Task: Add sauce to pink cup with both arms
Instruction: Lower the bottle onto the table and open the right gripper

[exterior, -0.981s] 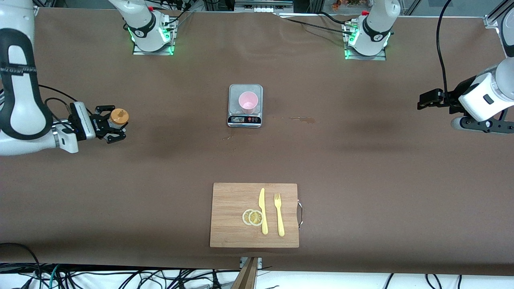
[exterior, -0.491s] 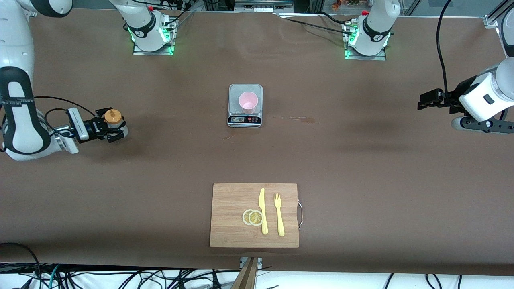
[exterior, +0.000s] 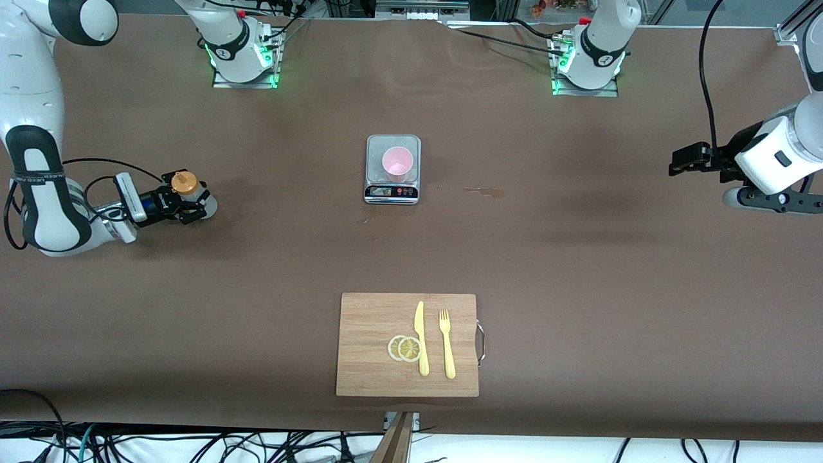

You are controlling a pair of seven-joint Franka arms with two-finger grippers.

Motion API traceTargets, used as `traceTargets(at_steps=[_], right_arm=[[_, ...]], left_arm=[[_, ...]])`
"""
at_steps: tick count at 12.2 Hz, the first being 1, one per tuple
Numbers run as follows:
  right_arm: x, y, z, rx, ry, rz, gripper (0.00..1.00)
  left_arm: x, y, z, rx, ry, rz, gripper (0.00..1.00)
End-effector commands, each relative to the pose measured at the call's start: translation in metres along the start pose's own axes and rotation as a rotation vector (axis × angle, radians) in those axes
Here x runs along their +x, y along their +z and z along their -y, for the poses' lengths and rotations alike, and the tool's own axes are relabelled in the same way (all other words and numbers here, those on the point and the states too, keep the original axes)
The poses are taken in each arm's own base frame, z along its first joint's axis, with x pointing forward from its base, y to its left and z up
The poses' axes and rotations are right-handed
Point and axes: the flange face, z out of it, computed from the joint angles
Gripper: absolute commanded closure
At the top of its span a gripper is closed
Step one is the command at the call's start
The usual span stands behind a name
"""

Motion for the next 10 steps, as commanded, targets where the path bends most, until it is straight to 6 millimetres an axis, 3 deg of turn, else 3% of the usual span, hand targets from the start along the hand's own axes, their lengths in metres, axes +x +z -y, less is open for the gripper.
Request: traceTargets(at_steps=[1,4,10], right_arm=[[-0.001,-0.008,0.004,-0.022,-0.012,-0.042,0.0],[-0.006,-0.021,0.019,-0.045,0.001,-0.043,0.0],[0.031,-0.086,0.023,0.036,-0.028,0.108,0.0]], left_arm=[[0.004,-0.005,0.002,0.025,0.019,-0.002,0.0],[0.004,-0.005,0.001,0.026,0.02,-0.002,0.0],[0.004,-0.008,-0.001,0.027,0.023,-0.009,0.0]])
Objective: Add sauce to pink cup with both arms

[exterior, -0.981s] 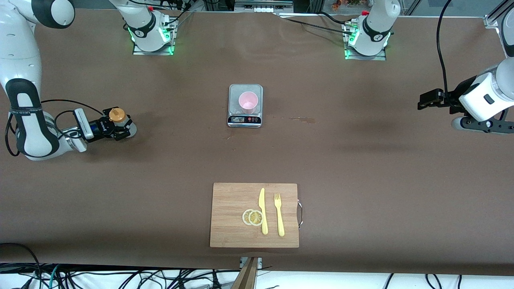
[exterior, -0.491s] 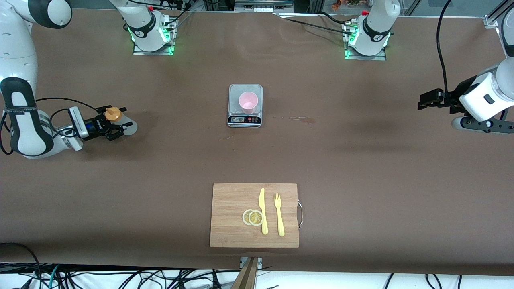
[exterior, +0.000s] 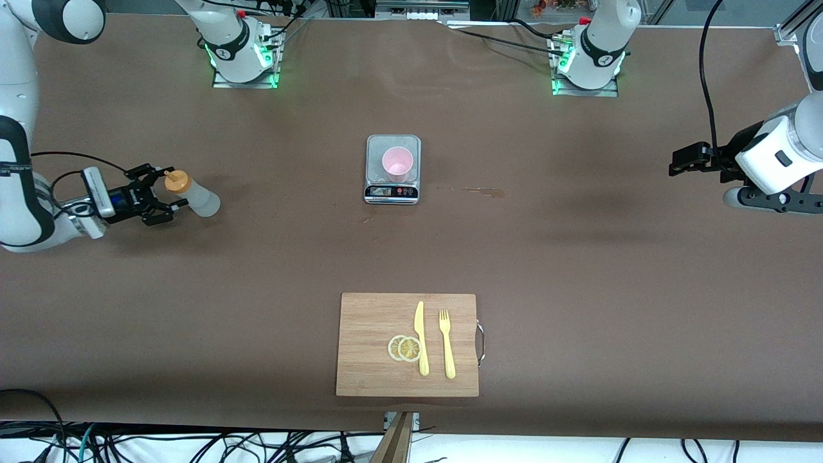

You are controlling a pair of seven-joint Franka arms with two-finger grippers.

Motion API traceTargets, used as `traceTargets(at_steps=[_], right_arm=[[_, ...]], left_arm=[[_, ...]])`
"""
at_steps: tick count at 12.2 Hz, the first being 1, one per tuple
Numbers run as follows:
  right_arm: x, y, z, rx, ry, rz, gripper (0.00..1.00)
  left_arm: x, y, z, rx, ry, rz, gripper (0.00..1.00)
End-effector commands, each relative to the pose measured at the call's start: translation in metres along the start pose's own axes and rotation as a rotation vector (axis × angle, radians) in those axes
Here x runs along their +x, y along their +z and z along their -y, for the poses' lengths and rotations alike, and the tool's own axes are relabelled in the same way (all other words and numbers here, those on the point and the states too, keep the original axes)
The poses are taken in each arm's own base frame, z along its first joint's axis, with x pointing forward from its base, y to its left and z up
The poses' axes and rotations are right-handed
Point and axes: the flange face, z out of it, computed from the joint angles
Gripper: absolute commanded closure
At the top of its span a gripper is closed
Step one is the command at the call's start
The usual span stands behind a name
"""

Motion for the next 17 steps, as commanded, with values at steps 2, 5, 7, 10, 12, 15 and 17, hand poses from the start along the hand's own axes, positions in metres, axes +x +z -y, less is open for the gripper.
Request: traceTargets(at_steps=[2,5,7,10,12,15,17], right_arm=[[0.039,-0.047,-0.007,0.052,-0.024,0.131,0.0],[0.113,-0.066,-0.019,0.057,0.021,0.308,0.0],[0.177,-0.068,-0.019,0.011,0.108,0.47,0.0],[0.265,-0.04,-0.018,-0.039,0.249,0.646,0.0],[0.322,-0.015,-0.014,-0.1,0.357,0.764,0.0],[0.387,0.021,-0.012,-0.217,0.56,0.874,0.0],[0.421,0.035,-0.012,-0.338,0.739,0.915,0.0]], left_arm=[[0.004,-0.007,0.0,0.026,0.021,-0.006,0.0],[0.004,-0.007,-0.001,0.026,0.023,-0.007,0.0],[0.004,-0.007,0.0,0.026,0.021,-0.007,0.0],[0.004,-0.007,0.001,0.026,0.02,-0.007,0.0],[0.004,-0.007,0.001,0.026,0.018,-0.007,0.0],[0.004,-0.007,0.001,0.025,0.019,-0.007,0.0],[0.004,-0.006,0.0,0.025,0.018,-0.006,0.0]])
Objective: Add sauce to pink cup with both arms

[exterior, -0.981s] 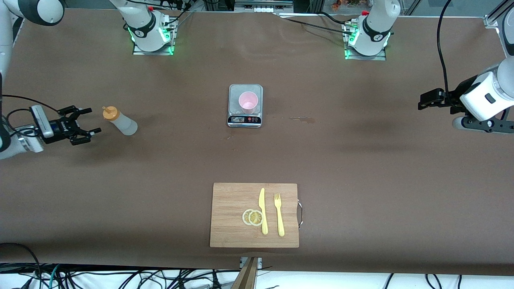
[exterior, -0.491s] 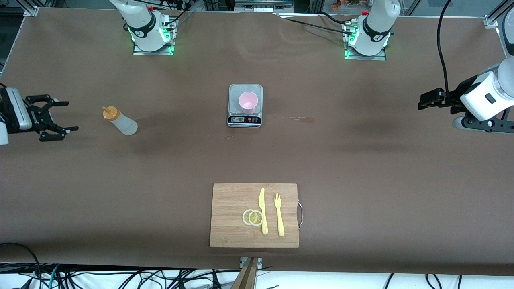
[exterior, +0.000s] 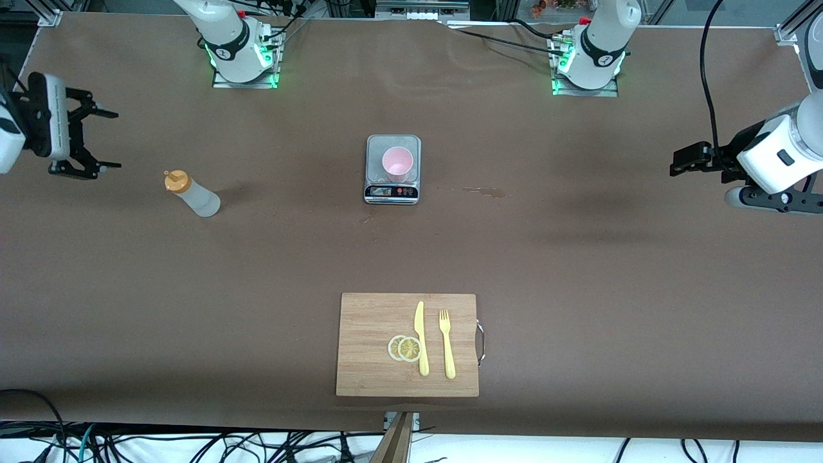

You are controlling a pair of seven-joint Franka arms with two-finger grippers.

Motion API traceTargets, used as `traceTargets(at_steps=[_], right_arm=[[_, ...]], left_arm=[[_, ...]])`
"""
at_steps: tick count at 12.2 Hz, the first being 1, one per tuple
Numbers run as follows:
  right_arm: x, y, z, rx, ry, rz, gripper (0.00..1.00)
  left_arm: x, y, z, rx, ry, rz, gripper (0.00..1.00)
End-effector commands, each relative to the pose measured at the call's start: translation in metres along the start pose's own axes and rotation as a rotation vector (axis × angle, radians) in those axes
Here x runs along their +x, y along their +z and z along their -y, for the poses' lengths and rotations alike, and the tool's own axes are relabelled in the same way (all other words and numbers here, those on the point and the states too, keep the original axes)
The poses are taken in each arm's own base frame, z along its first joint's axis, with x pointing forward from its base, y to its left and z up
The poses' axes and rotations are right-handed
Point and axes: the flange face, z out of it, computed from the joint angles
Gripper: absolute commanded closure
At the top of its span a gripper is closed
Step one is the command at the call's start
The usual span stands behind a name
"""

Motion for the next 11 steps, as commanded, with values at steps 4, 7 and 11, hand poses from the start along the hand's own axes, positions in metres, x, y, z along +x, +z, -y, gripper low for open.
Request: traceTargets(at_steps=[4,7,11], right_arm=[[0.071,-0.032,0.07,-0.179,0.668,0.122,0.0],[0.09,-0.031,0.08,-0.201,0.947,0.118,0.0],[0.115,-0.039,0.089,-0.364,1.075,0.214,0.0]], left_arm=[[0.003,-0.005,0.001,0.024,0.021,-0.003,0.0],[0.004,-0.004,0.002,0.025,0.017,-0.001,0.0],[0.005,-0.002,0.004,0.023,0.014,0.003,0.0]])
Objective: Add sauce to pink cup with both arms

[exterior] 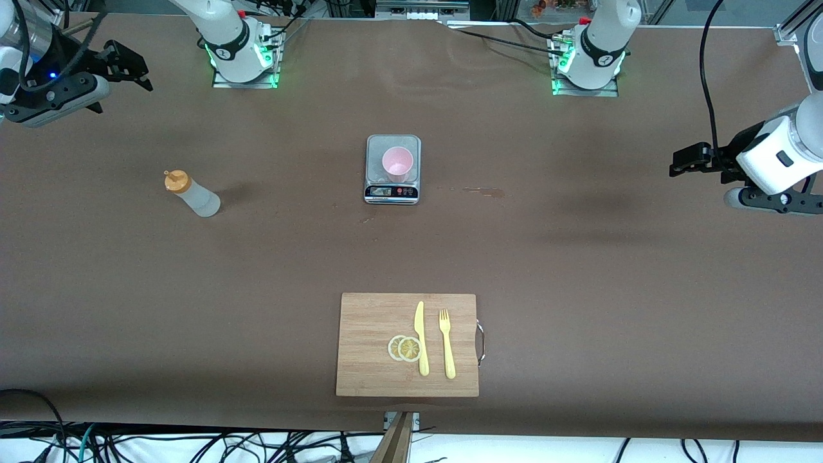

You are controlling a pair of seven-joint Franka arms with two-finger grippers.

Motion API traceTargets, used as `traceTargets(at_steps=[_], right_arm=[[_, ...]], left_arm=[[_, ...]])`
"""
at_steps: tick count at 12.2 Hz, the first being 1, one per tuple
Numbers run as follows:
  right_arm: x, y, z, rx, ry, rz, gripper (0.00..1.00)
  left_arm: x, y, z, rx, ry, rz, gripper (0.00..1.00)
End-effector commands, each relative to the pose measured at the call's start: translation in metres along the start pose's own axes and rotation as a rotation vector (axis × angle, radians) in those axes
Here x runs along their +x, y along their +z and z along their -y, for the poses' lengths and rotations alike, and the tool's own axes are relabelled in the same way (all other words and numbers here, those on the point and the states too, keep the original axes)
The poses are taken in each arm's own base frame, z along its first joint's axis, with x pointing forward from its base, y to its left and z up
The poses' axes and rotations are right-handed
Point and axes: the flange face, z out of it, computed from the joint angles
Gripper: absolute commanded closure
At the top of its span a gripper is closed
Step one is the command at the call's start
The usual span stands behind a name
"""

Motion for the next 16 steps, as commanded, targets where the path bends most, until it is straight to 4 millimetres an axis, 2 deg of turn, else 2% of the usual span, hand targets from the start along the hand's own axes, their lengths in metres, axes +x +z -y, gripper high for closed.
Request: traceTargets(at_steps=[1,6,9,16], right_arm=[[-0.003,-0.013,0.014,-0.088,0.028,-0.022,0.0],[-0.005,-0.02,0.012,-0.026,0.058,-0.062,0.0],[-0.01,-0.024,-0.012,0.044,0.143,-0.115,0.0],[-0.01,-0.025,-0.014,0.037,0.147,-0.117,0.0]], left_arm=[[0.004,-0.004,0.004,0.023,0.014,0.0,0.0],[0.005,-0.004,0.002,0.022,0.02,0.0,0.0],[0.004,-0.013,0.002,0.027,0.019,-0.019,0.0],[0.01,-0.007,0.001,0.024,0.019,-0.009,0.0]])
